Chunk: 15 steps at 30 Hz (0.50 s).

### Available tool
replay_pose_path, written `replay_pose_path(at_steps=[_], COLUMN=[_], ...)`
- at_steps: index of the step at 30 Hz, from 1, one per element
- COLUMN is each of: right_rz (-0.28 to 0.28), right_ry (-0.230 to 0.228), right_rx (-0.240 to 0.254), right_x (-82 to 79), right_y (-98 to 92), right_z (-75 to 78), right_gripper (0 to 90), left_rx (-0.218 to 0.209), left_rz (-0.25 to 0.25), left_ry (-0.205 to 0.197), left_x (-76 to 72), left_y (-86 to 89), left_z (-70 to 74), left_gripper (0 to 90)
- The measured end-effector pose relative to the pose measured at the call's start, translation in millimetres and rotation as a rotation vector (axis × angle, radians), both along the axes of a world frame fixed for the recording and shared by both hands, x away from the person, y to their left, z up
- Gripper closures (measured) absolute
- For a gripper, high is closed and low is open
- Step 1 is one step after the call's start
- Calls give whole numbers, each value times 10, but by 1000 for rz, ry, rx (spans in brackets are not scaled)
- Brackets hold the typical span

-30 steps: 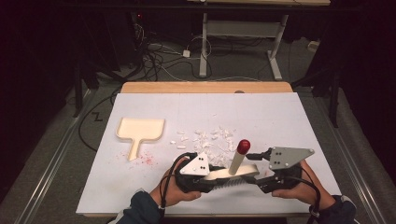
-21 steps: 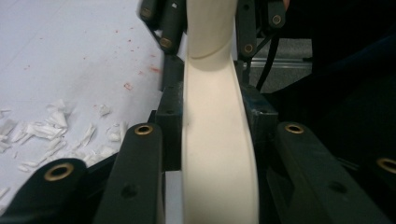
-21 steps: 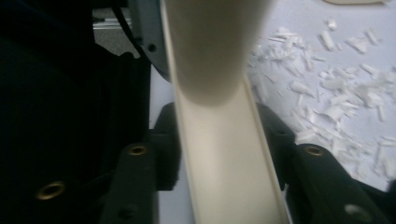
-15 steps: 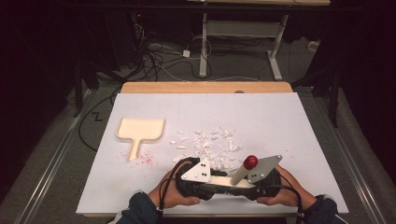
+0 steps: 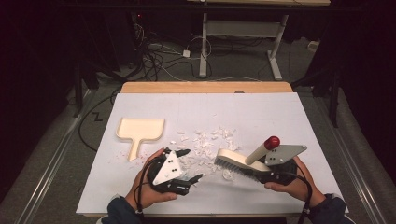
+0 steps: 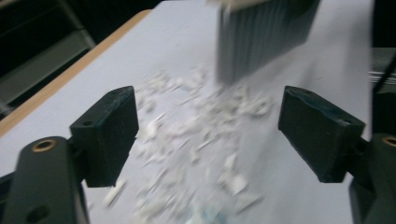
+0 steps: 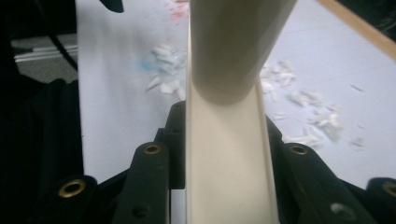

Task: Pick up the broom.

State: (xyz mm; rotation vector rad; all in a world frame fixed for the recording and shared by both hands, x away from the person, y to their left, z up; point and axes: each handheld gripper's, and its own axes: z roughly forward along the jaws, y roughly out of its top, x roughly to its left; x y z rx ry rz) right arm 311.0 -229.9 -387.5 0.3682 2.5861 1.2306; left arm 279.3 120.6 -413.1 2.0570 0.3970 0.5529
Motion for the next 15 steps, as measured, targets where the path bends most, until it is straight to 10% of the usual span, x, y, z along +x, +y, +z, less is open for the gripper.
replay_pose_path(at_steps=[9, 15], right_rz=[-146, -227], right_ry=[-56, -96], right_rx=[16, 16], right_x=[76, 188], right_y=[-217, -350], right_z=[126, 132], right_gripper=[681, 681], left_rx=[42, 51], left_rz=[251, 331], left_ry=[15, 58], left_x=[-107, -108], left_y=[666, 911], left_z=[-348, -521], left_gripper=[184, 185])
